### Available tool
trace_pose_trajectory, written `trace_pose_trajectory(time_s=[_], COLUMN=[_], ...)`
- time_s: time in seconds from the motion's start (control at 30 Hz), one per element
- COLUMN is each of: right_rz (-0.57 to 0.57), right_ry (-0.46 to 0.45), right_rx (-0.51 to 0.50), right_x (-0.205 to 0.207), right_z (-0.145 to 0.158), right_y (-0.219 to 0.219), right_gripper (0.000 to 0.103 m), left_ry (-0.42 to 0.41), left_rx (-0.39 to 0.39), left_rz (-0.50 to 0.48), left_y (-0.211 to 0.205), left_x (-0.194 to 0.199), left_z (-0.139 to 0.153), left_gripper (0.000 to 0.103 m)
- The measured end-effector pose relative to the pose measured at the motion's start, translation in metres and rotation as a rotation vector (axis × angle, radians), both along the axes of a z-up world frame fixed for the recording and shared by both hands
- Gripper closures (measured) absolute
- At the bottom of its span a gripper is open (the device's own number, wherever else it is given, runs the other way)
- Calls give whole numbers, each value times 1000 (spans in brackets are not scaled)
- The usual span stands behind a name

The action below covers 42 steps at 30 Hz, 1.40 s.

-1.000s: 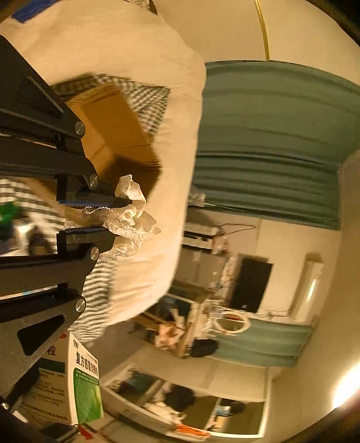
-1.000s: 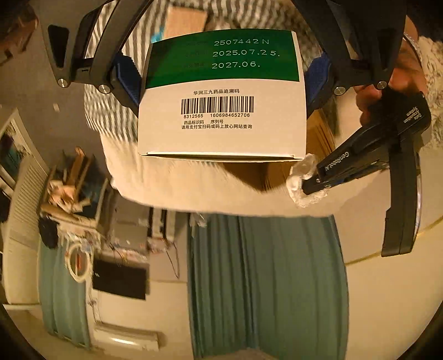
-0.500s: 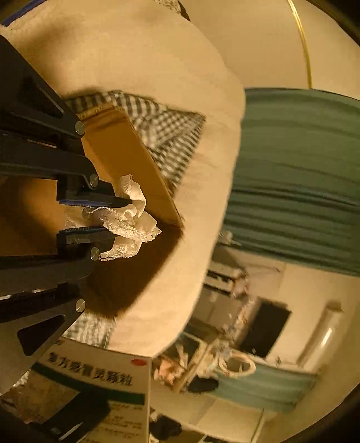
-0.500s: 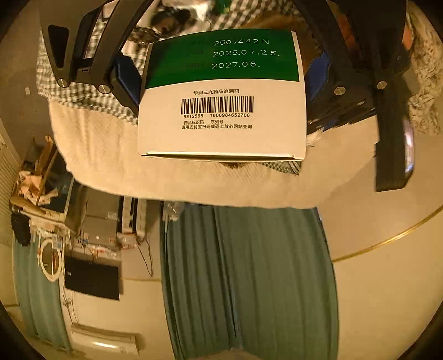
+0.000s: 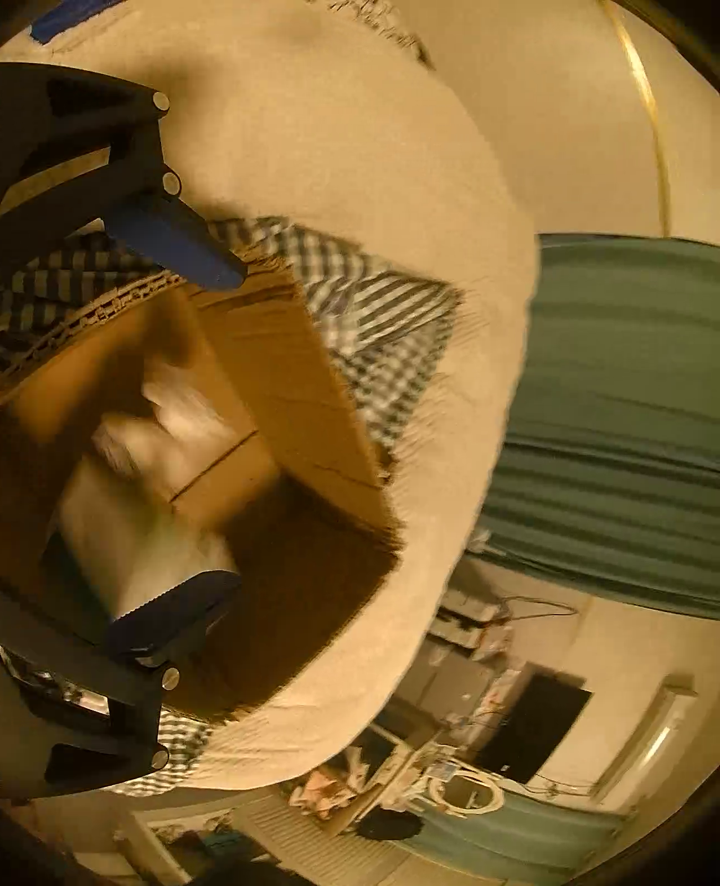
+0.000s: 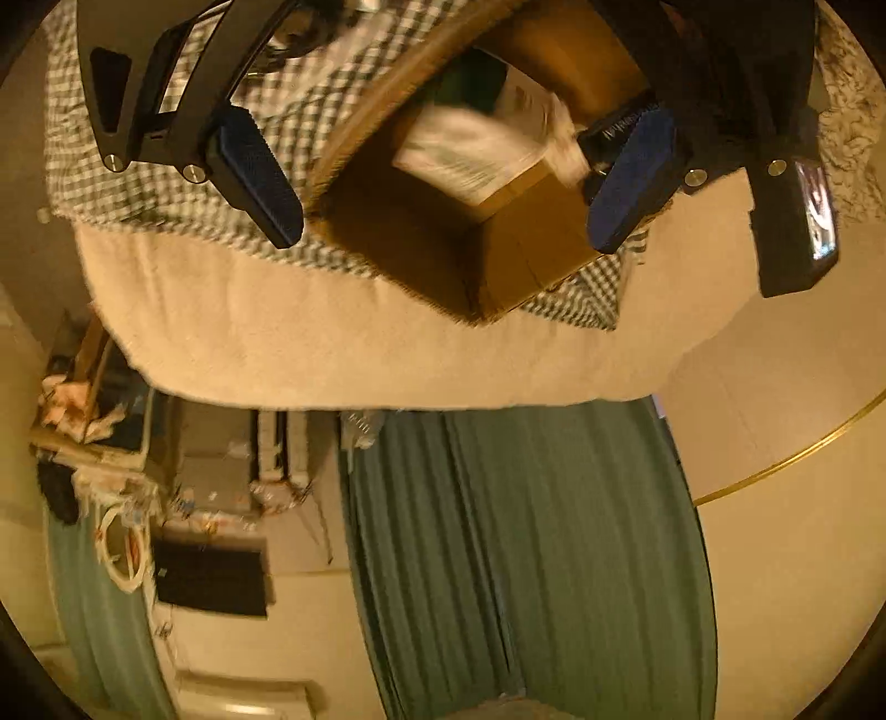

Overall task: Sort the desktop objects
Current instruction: 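Carry the white-green medicine box into the cardboard box with the right tool while the left tool holds white lace, then move the right tool back over the pile of items on the bedspread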

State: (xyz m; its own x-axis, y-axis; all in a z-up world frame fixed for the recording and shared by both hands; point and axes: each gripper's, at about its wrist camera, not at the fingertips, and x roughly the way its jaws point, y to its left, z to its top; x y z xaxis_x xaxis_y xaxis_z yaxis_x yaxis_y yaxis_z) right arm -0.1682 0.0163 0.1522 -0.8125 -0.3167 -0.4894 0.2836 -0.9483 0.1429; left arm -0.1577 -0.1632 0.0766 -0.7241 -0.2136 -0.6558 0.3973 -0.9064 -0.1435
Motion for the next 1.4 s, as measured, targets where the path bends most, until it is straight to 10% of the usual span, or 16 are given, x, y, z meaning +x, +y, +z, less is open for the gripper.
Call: trace_pose_trajectory(time_s=[0.73,1.4], right_rz=[-281,-304], right_ry=[102,-149], right_rx=[156,122], right_x=[179,165], right_z=[26,-117], right_y=[149,206], right_gripper=[0,0], left_ry=[168,-41], left_rx=[-104,-186], left_rz=[-295,-550], left_y=[106,210], left_x=[96,112], left_z=[82,-77], left_gripper=[0,0])
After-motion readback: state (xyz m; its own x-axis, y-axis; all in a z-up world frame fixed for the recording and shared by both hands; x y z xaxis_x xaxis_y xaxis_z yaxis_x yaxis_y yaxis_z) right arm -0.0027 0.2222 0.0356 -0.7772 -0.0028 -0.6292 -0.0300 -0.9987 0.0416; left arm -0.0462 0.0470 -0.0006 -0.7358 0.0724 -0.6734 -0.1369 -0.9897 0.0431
